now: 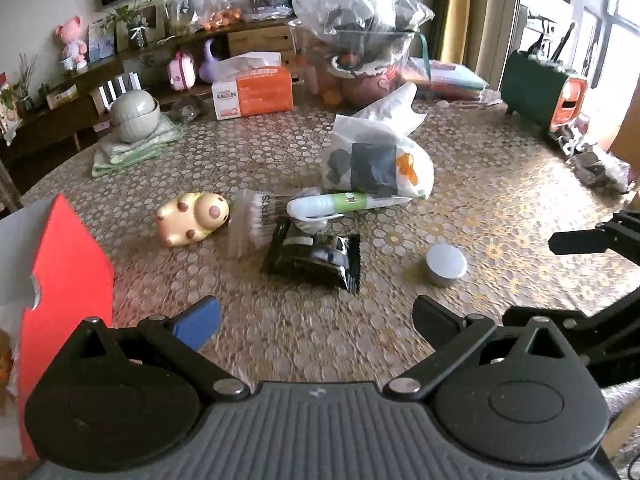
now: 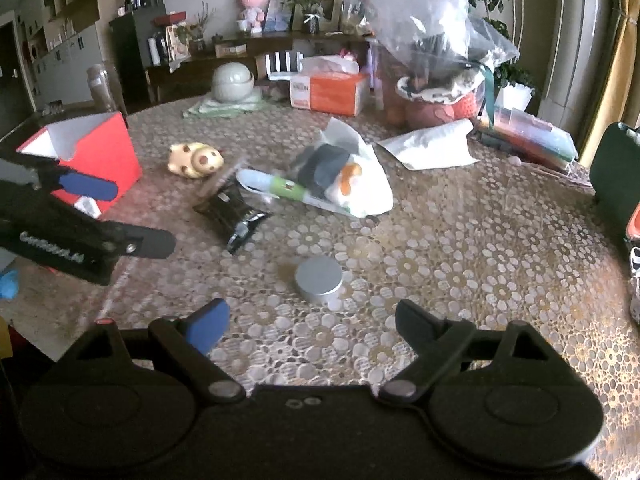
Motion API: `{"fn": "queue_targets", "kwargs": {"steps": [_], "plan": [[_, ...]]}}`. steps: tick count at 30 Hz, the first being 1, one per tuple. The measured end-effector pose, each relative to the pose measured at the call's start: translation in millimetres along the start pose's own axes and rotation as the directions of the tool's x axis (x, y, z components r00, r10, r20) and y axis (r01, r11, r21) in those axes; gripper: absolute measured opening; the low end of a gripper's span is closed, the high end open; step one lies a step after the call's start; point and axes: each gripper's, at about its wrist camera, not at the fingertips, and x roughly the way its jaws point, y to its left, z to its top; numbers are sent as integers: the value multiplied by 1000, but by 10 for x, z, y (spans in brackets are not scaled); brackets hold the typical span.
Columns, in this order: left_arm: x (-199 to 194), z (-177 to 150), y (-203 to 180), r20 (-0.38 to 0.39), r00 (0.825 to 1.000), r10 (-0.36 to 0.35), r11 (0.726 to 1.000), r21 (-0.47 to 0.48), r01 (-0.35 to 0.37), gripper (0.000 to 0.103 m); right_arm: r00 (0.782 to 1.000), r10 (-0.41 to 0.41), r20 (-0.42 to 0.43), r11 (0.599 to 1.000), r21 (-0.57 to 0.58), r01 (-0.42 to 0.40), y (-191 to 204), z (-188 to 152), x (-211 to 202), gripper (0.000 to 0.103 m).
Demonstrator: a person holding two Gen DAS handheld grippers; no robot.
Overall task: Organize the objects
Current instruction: 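Grasp the black snack bag with the left tool while the right tool grasps the grey tin lid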
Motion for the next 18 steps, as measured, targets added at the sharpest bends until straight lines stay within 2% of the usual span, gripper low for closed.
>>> {"fn": "queue_targets", "kwargs": {"steps": [5,12,18], "plan": [[320,66,-31,-13,1000,26,999,22,-26,103,1000,12,-17,1000,-9,-12,-38,27,202,90],[679,190,-50,-42,999,-3,999,52,5,103,999,31,-37,999,-27,-32,-55,68,442,90],[924,240,13,-65,998,4,999,51,-1,103,998,41,-50,999,-26,-42,-56,98,610,88]]}}
